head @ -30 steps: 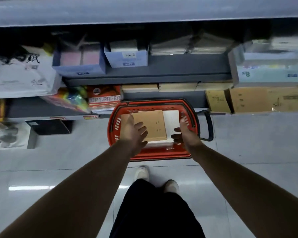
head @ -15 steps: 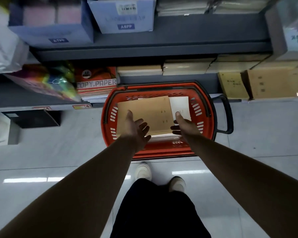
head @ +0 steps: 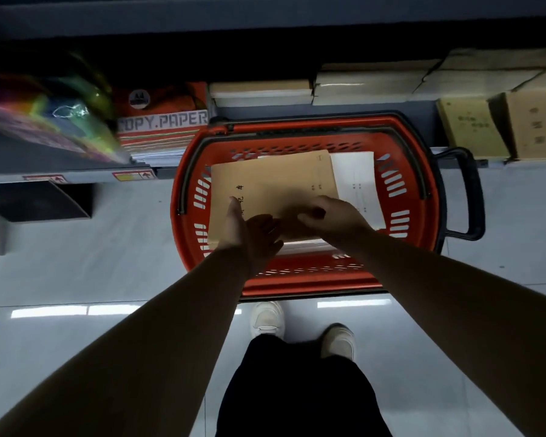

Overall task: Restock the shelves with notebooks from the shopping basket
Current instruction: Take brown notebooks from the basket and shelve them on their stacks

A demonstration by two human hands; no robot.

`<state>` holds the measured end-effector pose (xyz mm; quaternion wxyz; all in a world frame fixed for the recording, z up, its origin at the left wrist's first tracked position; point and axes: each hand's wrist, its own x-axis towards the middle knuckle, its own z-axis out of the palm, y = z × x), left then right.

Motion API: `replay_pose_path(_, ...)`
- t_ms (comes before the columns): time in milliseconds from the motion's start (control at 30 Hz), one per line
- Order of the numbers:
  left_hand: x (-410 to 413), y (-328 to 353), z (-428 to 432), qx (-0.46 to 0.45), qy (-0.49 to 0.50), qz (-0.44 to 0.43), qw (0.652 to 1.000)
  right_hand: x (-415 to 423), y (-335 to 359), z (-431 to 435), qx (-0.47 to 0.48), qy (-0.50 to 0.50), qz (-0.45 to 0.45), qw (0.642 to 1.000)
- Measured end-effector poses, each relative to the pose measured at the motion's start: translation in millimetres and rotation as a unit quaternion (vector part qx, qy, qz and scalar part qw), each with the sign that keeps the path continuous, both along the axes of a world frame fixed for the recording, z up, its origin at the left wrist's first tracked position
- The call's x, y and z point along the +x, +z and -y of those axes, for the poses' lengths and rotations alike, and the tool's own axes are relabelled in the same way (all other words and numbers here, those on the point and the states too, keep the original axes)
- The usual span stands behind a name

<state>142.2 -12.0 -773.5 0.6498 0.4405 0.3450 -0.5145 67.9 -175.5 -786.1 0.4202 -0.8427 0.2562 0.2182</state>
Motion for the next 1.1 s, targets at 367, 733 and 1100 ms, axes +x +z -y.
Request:
replay_pose_path(367, -12, -30, -7, 0.031, 0.060, -0.056, 0.996, 11, -10, 20, -0.211, 0.305, 0.005, 0.929)
replay_pose_path(733, -9, -19, 10, 0.061, 0.002, -0.006, 0.998, 8, -11, 6, -0.314, 0.330, 0.041, 0.889)
replay_pose_path(1100, -8, -2, 32, 0.043, 0.001, 0.081, 0.996, -35, -16, 18, -0.030, 0.028, 0.012, 0.999)
